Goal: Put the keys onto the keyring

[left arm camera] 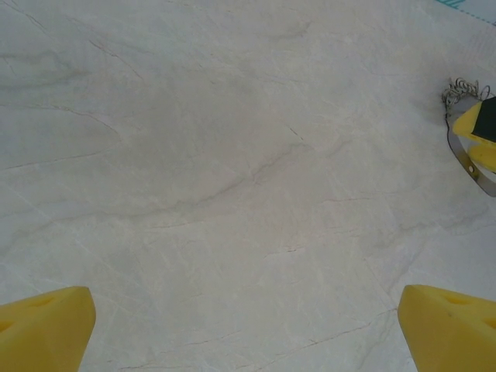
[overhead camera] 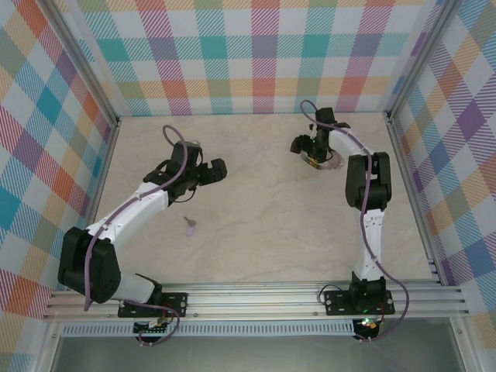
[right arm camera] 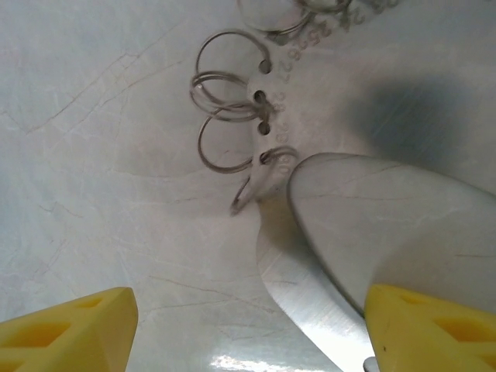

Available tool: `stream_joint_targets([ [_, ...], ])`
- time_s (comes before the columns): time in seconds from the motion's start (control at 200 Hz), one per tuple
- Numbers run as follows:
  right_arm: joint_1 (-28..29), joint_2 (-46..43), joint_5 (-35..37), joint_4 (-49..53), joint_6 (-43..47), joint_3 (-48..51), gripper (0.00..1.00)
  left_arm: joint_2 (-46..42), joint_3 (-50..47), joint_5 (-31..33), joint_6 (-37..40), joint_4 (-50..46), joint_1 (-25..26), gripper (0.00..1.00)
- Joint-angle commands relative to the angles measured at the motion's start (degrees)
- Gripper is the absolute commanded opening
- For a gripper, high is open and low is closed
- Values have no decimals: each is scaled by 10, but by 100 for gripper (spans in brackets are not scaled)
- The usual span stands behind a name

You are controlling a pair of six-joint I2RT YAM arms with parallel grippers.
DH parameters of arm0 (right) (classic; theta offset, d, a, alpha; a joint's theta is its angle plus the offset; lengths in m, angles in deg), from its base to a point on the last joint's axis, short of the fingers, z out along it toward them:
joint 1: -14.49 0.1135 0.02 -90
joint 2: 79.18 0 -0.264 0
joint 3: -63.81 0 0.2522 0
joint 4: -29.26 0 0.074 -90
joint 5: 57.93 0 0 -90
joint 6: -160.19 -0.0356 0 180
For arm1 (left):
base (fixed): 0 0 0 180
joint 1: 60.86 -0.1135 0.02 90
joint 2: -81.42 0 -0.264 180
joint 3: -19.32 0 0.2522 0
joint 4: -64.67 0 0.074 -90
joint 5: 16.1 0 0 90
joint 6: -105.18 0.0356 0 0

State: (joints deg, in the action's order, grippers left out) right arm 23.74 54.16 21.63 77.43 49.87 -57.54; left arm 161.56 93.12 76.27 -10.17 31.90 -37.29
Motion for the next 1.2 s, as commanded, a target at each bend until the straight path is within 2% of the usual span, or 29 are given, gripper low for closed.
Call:
stream_joint_targets([
  [0.0,26,-9,-9,34,-4,31,76,-32,11,-6,-6,-11,4,100],
  [0.195,61,-60,-20,8,-25,129,73,-60,-5,-8,-14,-11,4,100],
  [0.345,109,-111,-28,-30,-50,220,73,-88,-16,-10,-21,-16,4,100],
  [0.63,266,-179,-21,-79,-98,340,72,-167,-41,-8,-25,-47,5,100],
  [0.78,343,-224,7,-90,-124,385,72,-210,-58,-5,-26,-66,4,100],
  [1.025,359,-429,89,-95,-207,489,79,-233,-76,-24,-34,-75,5,100],
  [1.195,357,-515,124,-86,-263,575,83,-222,-86,-37,-36,-60,6,100],
])
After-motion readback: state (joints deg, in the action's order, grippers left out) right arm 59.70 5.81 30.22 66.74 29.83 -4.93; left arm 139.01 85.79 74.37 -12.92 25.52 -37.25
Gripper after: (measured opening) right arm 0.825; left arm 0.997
